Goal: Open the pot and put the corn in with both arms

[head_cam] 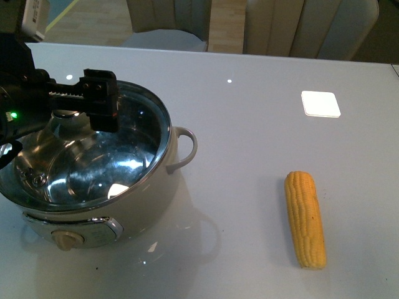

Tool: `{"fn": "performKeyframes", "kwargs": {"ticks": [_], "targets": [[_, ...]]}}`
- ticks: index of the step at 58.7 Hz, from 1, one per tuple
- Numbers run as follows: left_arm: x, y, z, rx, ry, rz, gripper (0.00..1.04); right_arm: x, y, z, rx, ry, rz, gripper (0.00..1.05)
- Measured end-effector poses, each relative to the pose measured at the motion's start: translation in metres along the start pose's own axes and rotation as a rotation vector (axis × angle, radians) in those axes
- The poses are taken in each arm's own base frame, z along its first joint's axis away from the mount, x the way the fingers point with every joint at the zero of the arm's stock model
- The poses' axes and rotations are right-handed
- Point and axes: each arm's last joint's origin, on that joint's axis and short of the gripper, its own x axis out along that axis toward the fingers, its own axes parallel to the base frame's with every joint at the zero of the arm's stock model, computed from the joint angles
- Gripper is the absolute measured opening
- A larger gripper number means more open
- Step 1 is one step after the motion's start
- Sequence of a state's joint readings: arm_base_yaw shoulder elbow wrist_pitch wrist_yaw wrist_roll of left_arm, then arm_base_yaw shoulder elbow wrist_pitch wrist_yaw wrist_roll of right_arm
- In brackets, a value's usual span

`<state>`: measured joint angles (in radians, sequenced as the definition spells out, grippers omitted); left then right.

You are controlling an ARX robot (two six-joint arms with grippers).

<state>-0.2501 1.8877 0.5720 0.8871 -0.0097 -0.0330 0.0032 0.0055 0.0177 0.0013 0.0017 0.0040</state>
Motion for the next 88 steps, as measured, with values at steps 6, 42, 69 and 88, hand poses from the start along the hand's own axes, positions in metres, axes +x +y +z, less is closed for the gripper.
{"fn": "performKeyframes", "kwargs": {"ticks": [6, 42, 69, 88], "targets": [[0.006, 0.001, -0.004, -0.001, 0.004, 0.008, 0.98, 0.0, 0.0, 0.0, 0.0, 0.0, 0.0, 0.96], [0.017, 0.0, -0.019, -0.006, 0.04, 0.056, 0.5, 0.0, 0.0, 0.0, 0.0, 0.0, 0.0, 0.96], [0.016, 0.0, -0.017, -0.001, 0.03, 0.081, 0.42, 0.0, 0.0, 0.0, 0.0, 0.0, 0.0, 0.96], [0.009, -0.001, 0.006, 0.025, 0.03, 0.091, 0.42, 0.0, 0.0, 0.0, 0.0, 0.0, 0.0, 0.96]]}}
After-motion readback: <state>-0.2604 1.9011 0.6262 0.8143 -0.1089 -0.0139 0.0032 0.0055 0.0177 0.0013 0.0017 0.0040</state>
